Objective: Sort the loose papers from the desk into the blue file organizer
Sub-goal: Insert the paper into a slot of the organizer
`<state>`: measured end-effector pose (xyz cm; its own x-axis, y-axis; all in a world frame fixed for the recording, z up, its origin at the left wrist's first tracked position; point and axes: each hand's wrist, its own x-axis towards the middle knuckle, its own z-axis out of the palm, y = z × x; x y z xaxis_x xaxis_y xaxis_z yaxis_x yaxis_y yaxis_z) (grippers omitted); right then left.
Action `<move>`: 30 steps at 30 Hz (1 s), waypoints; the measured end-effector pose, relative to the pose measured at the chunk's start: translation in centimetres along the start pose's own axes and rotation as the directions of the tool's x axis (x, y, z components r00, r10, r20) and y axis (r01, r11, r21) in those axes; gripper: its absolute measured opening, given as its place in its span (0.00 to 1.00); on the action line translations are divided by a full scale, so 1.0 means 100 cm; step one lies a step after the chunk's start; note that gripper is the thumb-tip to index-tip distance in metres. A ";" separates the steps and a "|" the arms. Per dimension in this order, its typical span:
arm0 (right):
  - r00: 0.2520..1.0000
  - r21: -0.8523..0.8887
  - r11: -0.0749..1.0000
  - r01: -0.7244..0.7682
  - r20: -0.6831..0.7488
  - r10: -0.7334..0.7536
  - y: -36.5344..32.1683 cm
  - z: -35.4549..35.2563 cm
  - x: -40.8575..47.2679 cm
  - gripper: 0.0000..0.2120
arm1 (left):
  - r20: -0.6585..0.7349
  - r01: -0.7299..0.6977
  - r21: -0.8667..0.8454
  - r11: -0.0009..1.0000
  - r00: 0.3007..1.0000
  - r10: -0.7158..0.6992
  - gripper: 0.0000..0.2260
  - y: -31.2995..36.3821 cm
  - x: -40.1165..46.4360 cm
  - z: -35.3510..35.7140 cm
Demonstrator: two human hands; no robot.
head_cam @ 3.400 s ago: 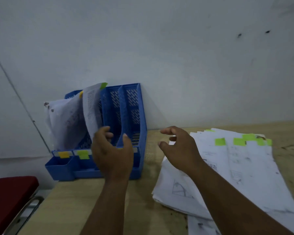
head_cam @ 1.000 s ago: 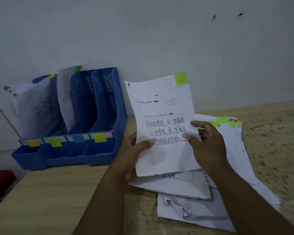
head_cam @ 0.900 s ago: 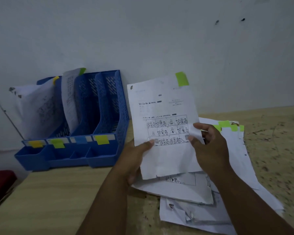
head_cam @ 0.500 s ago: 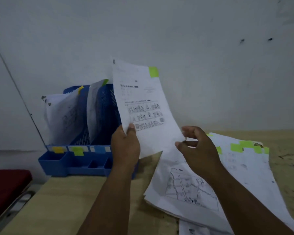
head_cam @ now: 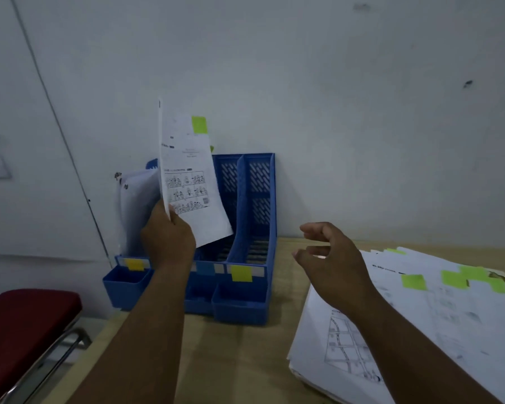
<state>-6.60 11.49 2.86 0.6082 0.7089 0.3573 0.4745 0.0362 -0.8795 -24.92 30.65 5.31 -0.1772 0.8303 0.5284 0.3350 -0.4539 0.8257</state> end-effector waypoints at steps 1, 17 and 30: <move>1.000 -0.001 1.000 0.004 0.005 -0.004 -0.001 0.004 0.001 0.19 | -0.012 -0.010 0.009 1.000 1.000 0.011 0.14 -0.004 0.002 -0.002; 0.997 -0.043 0.997 0.062 0.056 -0.060 -0.015 0.053 0.024 0.18 | -0.245 -0.110 0.182 0.977 0.957 0.154 0.18 -0.032 0.022 -0.021; 0.997 -0.002 0.999 0.045 0.069 -0.045 -0.017 0.061 0.020 0.17 | -0.047 -0.152 0.009 0.988 0.987 0.153 0.11 -0.035 0.013 0.007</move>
<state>-10.08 17.17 3.15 0.5410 0.7534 0.3737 0.5024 0.0669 -0.8621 -25.74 33.59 2.96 -0.1671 0.7353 0.6568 0.3663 -0.5722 0.7338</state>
